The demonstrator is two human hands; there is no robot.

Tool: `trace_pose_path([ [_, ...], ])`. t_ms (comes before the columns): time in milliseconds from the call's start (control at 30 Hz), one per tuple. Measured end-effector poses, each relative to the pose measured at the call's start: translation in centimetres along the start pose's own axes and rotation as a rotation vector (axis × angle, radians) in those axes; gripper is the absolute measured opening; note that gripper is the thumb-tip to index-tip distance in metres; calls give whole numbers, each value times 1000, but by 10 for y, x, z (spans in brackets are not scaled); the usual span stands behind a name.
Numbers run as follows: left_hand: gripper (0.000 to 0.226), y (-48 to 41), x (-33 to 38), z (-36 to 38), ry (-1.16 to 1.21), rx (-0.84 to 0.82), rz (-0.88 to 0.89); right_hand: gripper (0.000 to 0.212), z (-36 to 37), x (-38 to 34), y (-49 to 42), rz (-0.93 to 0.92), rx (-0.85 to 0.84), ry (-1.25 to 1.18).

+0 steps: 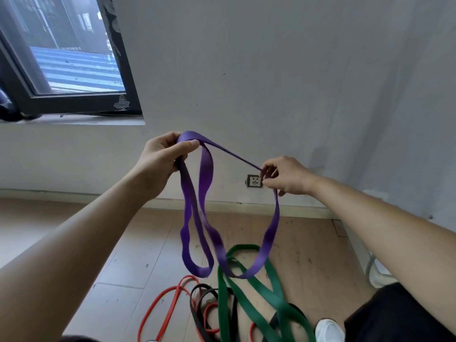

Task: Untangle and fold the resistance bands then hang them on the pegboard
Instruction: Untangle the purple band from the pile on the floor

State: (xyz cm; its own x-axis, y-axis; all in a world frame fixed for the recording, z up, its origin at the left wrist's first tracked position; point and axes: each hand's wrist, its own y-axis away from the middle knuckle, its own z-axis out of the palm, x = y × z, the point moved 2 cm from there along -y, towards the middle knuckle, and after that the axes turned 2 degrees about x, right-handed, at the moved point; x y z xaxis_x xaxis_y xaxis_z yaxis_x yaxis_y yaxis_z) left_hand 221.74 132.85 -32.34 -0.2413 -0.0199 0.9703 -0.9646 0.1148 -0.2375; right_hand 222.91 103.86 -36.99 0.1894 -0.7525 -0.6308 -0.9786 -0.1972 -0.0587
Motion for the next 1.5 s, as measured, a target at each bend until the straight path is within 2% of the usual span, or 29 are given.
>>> trace_pose_path([
  [67, 8, -1, -2, -1, 0, 11, -6, 13, 6, 8, 0, 33, -65, -88],
  [200, 17, 1, -5, -6, 40, -35, -32, 26, 0, 18, 3, 87, -242, -459],
  [333, 24, 1, -5, -4, 46, -89, -37, 43, -6, 22, 3, 126, -293, -654],
  [400, 27, 2, -5, -1, 45, -104, -27, 48, -6, 24, 5, 140, -360, -660],
  [467, 23, 2, -2, -2, 39, -89, -24, 42, -6, 24, 7, 153, -396, -619],
  [533, 23, 2, 0, -5, 24, -85, -27, 30, -4, 23, 6, 123, -347, -487],
  [600, 33, 2, 0, -5, 6, -108, -17, 25, 2, 21, 6, 72, -292, -325],
  [667, 45, 4, -1, -3, -13, -148, -10, 24, 12, 18, 6, 44, -288, -177],
  [733, 48, 5, -1, 1, -23, -191, -8, 28, 22, 10, 8, 25, -296, -133],
  [867, 36, 6, 1, 8, -58, -227, -20, 52, 25, -25, 10, -75, -299, -404],
  [967, 19, 8, 1, 15, -97, -251, -28, 50, 29, -48, 11, -144, -328, -577],
  [1133, 31, 9, 0, 14, -90, -287, -44, 29, 39, -59, 9, -173, -221, -513],
  [1267, 35, 9, 2, 6, -229, -251, -36, 32, 29, -54, 7, -185, -173, -515],
  [1500, 27, 15, 8, 29, -446, -341, 25, 25, 14, -68, 16, -271, -113, -514],
])
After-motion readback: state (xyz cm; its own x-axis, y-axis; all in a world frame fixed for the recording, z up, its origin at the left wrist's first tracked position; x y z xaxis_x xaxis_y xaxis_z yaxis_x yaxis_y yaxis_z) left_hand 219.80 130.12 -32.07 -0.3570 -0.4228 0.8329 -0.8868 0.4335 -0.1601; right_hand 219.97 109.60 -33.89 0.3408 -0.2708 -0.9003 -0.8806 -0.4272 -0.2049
